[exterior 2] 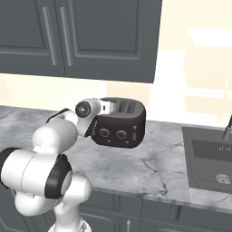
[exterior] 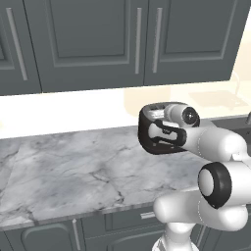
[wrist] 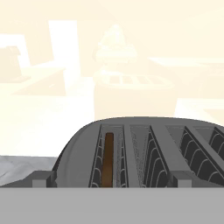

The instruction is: Start the toaster. Once the lever pops up, take the bread to the plate on the dining counter.

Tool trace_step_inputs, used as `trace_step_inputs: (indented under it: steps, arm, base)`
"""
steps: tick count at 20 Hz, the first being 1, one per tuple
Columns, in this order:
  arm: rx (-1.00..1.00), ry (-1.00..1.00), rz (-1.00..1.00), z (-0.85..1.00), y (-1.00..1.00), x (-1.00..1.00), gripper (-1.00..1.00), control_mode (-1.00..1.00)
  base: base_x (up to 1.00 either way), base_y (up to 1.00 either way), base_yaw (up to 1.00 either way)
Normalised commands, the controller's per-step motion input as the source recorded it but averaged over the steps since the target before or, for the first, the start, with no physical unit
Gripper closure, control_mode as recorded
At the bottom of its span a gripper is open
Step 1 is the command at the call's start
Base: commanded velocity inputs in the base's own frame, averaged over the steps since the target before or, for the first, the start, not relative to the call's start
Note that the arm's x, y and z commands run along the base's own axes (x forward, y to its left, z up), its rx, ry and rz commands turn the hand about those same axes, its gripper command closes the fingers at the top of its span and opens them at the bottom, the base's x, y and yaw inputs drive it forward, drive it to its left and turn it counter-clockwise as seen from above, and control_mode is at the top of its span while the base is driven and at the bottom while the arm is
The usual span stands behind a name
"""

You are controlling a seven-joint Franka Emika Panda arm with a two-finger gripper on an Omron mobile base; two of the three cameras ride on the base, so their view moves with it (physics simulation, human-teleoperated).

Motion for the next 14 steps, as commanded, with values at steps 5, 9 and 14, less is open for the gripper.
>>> trace_step_inputs:
  steps: [5, 9, 14]
  arm:
    - [0.00, 0.00, 0.00, 0.00, 0.00, 0.00, -1.00, -1.00]
    - [0.00, 0.00, 0.00, 0.00, 0.00, 0.00, -1.00, -1.00]
    - [0.00, 0.00, 0.00, 0.00, 0.00, 0.00, -1.00, -1.00]
  base:
    - [0.00, 0.00, 0.00]
    - [0.00, 0.00, 0.00]
    - [0.00, 0.00, 0.00]
